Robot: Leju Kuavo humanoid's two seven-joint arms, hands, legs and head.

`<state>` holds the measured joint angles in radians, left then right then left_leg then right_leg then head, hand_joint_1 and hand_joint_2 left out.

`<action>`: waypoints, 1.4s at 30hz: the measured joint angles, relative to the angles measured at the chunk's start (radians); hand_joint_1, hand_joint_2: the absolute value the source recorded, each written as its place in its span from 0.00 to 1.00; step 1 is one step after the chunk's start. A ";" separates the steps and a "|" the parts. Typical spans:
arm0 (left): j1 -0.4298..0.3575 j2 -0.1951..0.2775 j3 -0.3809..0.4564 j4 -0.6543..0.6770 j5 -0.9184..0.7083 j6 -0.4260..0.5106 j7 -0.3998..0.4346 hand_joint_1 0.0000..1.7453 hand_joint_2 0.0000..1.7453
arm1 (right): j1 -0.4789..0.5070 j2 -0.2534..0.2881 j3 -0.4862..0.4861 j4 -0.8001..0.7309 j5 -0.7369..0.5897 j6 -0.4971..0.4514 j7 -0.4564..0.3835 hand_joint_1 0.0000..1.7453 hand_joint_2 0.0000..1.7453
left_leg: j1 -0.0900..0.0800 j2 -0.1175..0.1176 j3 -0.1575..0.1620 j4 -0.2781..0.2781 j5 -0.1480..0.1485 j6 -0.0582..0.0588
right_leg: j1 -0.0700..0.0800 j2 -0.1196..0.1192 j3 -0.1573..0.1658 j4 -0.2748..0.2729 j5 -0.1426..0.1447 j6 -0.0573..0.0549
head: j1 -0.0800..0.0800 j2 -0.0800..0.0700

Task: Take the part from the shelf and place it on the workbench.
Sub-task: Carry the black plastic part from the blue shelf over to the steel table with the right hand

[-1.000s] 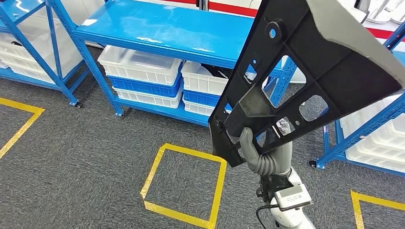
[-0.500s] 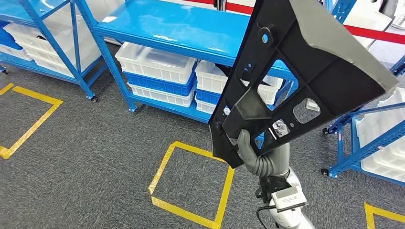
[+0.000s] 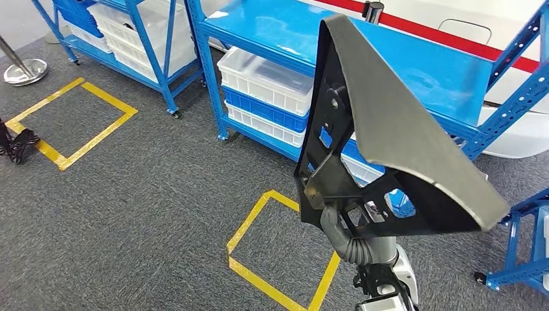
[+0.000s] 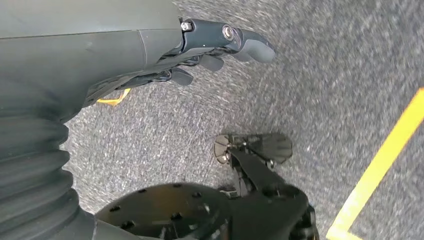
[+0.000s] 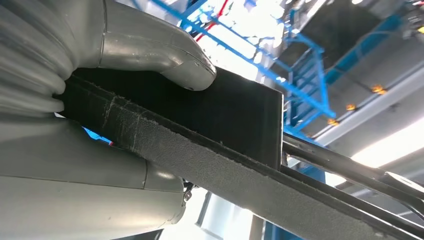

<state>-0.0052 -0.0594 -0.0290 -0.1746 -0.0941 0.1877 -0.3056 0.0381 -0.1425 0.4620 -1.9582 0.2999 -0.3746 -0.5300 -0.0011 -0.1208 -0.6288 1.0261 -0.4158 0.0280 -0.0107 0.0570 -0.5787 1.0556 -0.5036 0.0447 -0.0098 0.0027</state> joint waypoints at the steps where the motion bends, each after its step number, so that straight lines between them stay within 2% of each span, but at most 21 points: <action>1: 0.000 0.000 0.000 0.000 -0.001 -0.001 -0.002 0.00 1.00 | 0.003 -0.001 0.000 -0.006 -0.001 0.000 -0.002 1.00 1.00 | -0.002 -0.011 -0.002 0.000 0.002 -0.004 | 0.001 0.013 0.017 -0.034 0.013 -0.006 | 0.000 0.000; 4: 0.004 0.005 0.000 0.000 -0.002 -0.003 -0.004 0.00 1.00 | 0.007 -0.003 0.000 -0.017 -0.006 -0.001 -0.006 1.00 1.00 | -0.002 -0.028 -0.009 -0.002 0.008 -0.019 | -0.001 -0.008 0.029 -0.047 0.026 -0.025 | -0.001 0.000; 6: 0.007 0.008 0.000 0.001 -0.005 -0.003 -0.004 0.00 1.00 | 0.009 -0.004 -0.001 -0.026 -0.008 -0.002 -0.007 1.00 1.00 | -0.005 0.028 -0.026 0.036 -0.020 -0.030 | -0.009 -0.034 0.034 -0.052 0.032 -0.039 | -0.007 0.000; 8: 0.004 0.008 0.000 0.001 -0.009 -0.003 -0.004 0.00 1.00 | 0.013 -0.005 -0.002 -0.035 -0.009 -0.003 -0.009 1.00 1.00 | -0.003 0.097 -0.077 0.151 -0.091 -0.042 | -0.009 -0.061 0.036 -0.053 0.032 -0.046 | -0.013 0.000; 10: 0.002 0.008 0.000 0.001 -0.010 -0.003 -0.002 0.00 1.00 | 0.017 -0.007 -0.003 -0.040 -0.011 -0.004 -0.008 1.00 1.00 | 0.007 0.115 -0.130 0.267 -0.140 -0.053 | -0.008 -0.090 0.036 -0.053 0.030 -0.046 | -0.014 0.000; 11: 0.002 0.009 0.000 0.001 -0.010 -0.003 0.000 0.00 1.00 | 0.019 -0.008 -0.004 -0.042 -0.014 -0.004 -0.007 1.00 1.00 | 0.012 0.118 -0.133 0.279 -0.136 -0.057 | -0.008 -0.105 0.036 -0.053 0.030 -0.046 | -0.014 0.000; 14: 0.002 0.012 0.000 0.001 -0.009 -0.002 0.004 0.00 1.00 | 0.026 -0.010 -0.007 -0.048 -0.025 -0.006 -0.002 1.00 1.00 | 0.016 0.159 -0.034 0.115 -0.059 -0.060 | -0.008 -0.142 0.042 -0.052 0.024 -0.038 | -0.015 0.000; 16: 0.000 0.012 0.000 0.000 -0.009 -0.002 0.004 0.00 1.00 | 0.027 -0.011 -0.012 -0.051 -0.031 -0.007 0.003 1.00 1.00 | 0.011 0.185 0.020 0.019 -0.032 -0.049 | -0.001 -0.161 0.048 -0.051 0.018 -0.027 | -0.013 0.000; 19: 0.000 0.012 0.000 0.000 -0.009 -0.003 0.004 0.00 1.00 | 0.029 -0.014 -0.020 -0.056 -0.037 -0.008 0.004 1.00 1.00 | 0.005 0.158 0.018 0.005 -0.027 -0.025 | 0.001 -0.183 0.052 -0.055 0.015 -0.011 | -0.009 0.000; 21: 0.000 0.013 0.000 0.000 -0.010 -0.003 0.003 0.00 1.00 | 0.029 -0.018 -0.025 -0.060 -0.044 -0.007 0.005 1.00 1.00 | 0.008 0.134 0.016 -0.001 -0.019 -0.009 | -0.002 -0.147 0.038 -0.025 -0.006 -0.007 | -0.007 0.000; 23: -0.002 0.014 0.000 0.000 -0.013 -0.003 0.000 0.00 1.00 | 0.030 -0.024 -0.032 -0.063 -0.053 -0.005 0.008 1.00 1.00 | 0.010 0.110 0.014 -0.004 -0.013 0.003 | -0.004 -0.086 -0.016 0.088 -0.061 -0.016 | -0.003 0.000; 25: -0.003 0.014 -0.001 0.000 -0.017 -0.006 -0.002 0.00 1.00 | 0.031 -0.030 -0.038 -0.064 -0.061 0.001 0.014 1.00 1.00 | 0.008 0.081 0.009 -0.004 -0.010 0.009 | -0.003 -0.063 -0.083 0.222 -0.108 -0.022 | -0.001 0.000; 26: -0.002 0.014 -0.001 0.000 -0.019 -0.008 -0.003 0.00 1.00 | 0.031 -0.033 -0.042 -0.064 -0.064 0.004 0.018 1.00 1.00 | 0.007 0.065 0.008 -0.004 -0.009 0.010 | -0.003 -0.060 -0.099 0.249 -0.112 -0.019 | -0.001 0.000; 27: -0.002 0.014 -0.001 0.000 -0.020 -0.009 -0.003 0.00 1.00 | 0.030 -0.035 -0.045 -0.064 -0.067 0.007 0.020 1.00 1.00 | 0.007 0.049 0.007 -0.004 -0.007 0.010 | -0.003 -0.058 -0.094 0.233 -0.098 -0.013 | -0.001 0.000; 30: -0.002 0.014 -0.003 0.000 -0.027 -0.013 -0.003 0.00 1.00 | 0.021 -0.038 -0.051 -0.064 -0.081 0.020 0.027 1.00 1.00 | 0.005 0.003 0.006 -0.002 -0.002 0.003 | -0.005 -0.012 0.000 0.029 -0.012 0.003 | -0.001 0.000; 32: -0.002 0.014 -0.004 0.000 -0.030 -0.015 -0.003 0.00 1.00 | 0.011 -0.038 -0.053 -0.062 -0.088 0.025 0.031 1.00 1.00 | 0.001 -0.019 0.001 -0.003 0.003 -0.006 | -0.004 0.012 0.034 -0.043 0.013 -0.005 | -0.002 0.000; 34: 0.001 0.014 -0.004 0.000 -0.031 -0.016 -0.002 0.00 1.00 | 0.004 -0.039 -0.055 -0.060 -0.091 0.026 0.034 1.00 1.00 | 0.002 -0.037 -0.005 -0.006 0.010 -0.017 | -0.002 -0.007 0.039 -0.047 0.019 -0.018 | -0.003 0.000; 36: 0.005 0.015 -0.004 0.001 -0.031 -0.017 -0.002 0.00 1.00 | -0.001 -0.038 -0.056 -0.058 -0.092 0.027 0.036 1.00 1.00 | 0.002 -0.030 -0.012 0.002 0.008 -0.026 | -0.008 -0.028 0.042 -0.051 0.025 -0.029 | -0.003 0.000; 38: 0.004 0.016 -0.004 0.001 -0.031 -0.017 -0.001 0.00 1.00 | -0.003 -0.037 -0.056 -0.057 -0.092 0.027 0.036 1.00 1.00 | -0.001 0.028 -0.035 0.052 -0.027 -0.032 | -0.012 -0.048 0.045 -0.055 0.027 -0.036 | -0.009 0.000; 40: 0.001 0.016 -0.004 0.001 -0.031 -0.017 -0.001 0.00 1.00 | -0.002 -0.036 -0.056 -0.055 -0.090 0.027 0.036 1.00 1.00 | 0.000 0.087 -0.092 0.171 -0.091 -0.040 | -0.008 -0.074 0.046 -0.055 0.025 -0.041 | -0.014 0.000; 42: 0.000 0.016 -0.004 0.001 -0.032 -0.019 -0.001 0.00 1.00 | 0.004 -0.033 -0.055 -0.053 -0.078 0.027 0.035 1.00 1.00 | 0.007 0.111 -0.141 0.274 -0.128 -0.046 | -0.005 -0.106 0.048 -0.055 0.021 -0.045 | -0.014 0.000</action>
<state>-0.0053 -0.0439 -0.0331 -0.1739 -0.1263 0.1690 -0.3063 0.0424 -0.1752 0.4068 -2.0111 0.2220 -0.3481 -0.4948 0.0055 -0.0095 -0.7700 1.3004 -0.5439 -0.0183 -0.0153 -0.0489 -0.5304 1.0010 -0.4821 0.0000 -0.0235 0.0027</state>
